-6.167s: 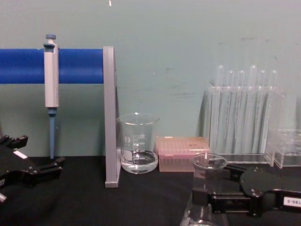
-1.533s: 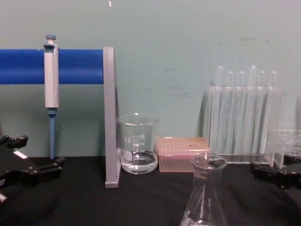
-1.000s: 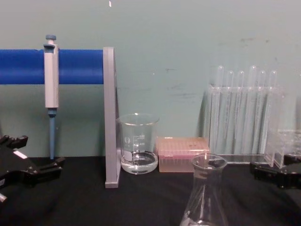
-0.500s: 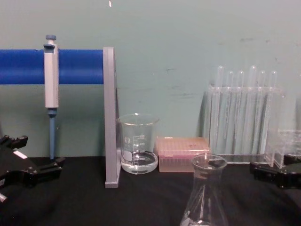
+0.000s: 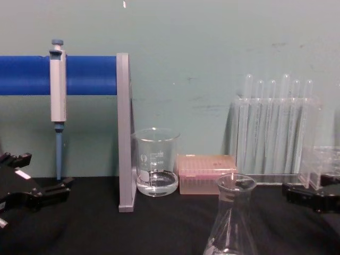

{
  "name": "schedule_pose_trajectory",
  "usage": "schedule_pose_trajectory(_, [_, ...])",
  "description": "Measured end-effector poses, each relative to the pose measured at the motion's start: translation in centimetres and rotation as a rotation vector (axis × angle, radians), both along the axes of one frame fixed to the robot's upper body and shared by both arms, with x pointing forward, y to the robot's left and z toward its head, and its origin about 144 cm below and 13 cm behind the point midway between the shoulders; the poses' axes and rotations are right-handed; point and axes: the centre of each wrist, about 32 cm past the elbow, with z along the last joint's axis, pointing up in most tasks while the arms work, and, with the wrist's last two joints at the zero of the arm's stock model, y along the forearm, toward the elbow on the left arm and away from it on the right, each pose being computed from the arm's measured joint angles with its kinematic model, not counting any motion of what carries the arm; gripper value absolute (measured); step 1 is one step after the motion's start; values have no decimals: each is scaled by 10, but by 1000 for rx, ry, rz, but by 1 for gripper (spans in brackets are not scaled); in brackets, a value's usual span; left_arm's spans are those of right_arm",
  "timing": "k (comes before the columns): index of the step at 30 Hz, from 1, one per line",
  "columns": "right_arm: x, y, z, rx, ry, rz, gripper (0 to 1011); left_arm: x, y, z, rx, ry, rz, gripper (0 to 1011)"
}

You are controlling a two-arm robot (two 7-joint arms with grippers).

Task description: Grasp the erlenmeyer flask with one hand, shake it three times, then place it back.

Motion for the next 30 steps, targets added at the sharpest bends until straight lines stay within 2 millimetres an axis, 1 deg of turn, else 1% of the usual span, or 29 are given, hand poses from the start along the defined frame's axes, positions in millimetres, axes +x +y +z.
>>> schedule_pose_trajectory(30, [0,0,0,0,0,0,1000,0,0,0,0,0,0,1001])
